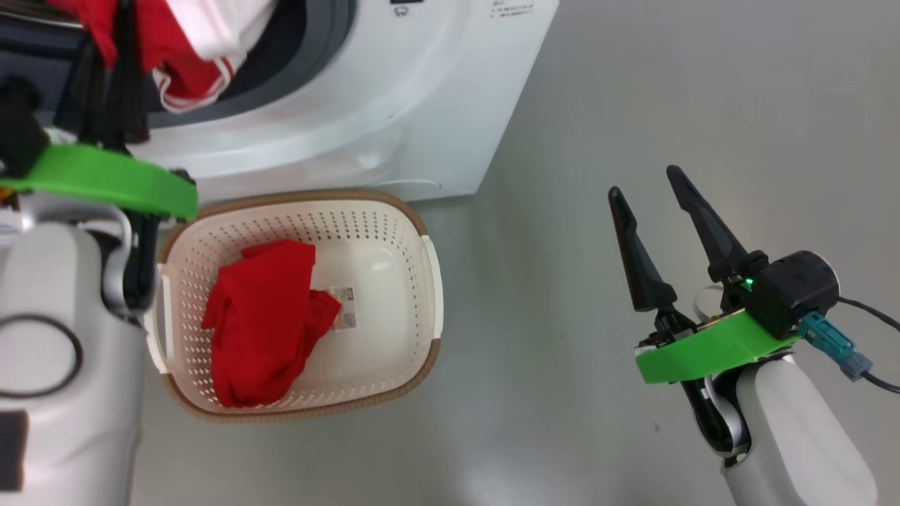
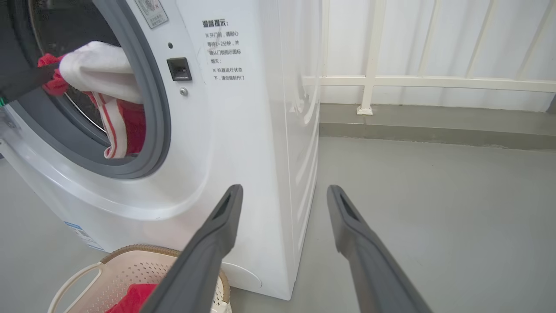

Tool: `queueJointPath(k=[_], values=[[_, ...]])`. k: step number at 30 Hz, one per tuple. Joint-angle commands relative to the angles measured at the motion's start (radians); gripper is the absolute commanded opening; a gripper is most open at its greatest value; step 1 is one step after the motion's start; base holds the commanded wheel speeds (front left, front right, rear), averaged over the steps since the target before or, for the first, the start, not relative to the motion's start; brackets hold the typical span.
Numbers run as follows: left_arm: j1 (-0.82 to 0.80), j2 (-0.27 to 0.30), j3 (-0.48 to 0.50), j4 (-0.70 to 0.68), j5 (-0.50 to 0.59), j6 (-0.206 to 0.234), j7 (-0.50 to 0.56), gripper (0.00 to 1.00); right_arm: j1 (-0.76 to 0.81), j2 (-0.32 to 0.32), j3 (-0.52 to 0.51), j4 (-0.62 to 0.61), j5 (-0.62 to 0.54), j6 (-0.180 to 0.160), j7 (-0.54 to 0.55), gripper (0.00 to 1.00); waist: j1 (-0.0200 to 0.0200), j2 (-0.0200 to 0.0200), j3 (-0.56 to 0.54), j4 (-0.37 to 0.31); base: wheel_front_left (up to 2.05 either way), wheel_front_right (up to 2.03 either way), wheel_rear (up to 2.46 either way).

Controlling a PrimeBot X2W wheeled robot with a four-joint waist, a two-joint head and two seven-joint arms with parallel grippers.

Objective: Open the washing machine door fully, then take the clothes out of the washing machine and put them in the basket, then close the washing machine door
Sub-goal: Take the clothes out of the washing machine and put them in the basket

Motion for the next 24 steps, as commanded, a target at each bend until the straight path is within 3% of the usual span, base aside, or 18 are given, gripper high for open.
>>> queueJointPath(k=[1, 13, 24], values=[[0.043, 0.030, 0.034, -0.063, 0.015, -0.001, -0.012, 0.00, 0.027, 0.003, 0.015, -0.018, -0.005, 0.006, -0.006, 1.00, 0.0000, -0.0001, -0.036, 0.014, 0.00, 0.00, 0.00], [0.327, -0.030, 0.103, -0.326, 0.047, 0.016, -0.012, 0.00, 0.069, 0.003, 0.013, -0.006, 0.016, 0.006, -0.006, 1.00, 0.0000, -0.0001, -0.139, 0.020, 0.00, 0.00, 0.00], [0.504, -0.059, 0.096, -0.522, 0.042, 0.043, 0.006, 0.00, 0.104, 0.003, -0.004, -0.002, 0.023, 0.006, -0.006, 1.00, 0.0000, -0.0001, -0.202, 0.042, 0.00, 0.00, 0.00]])
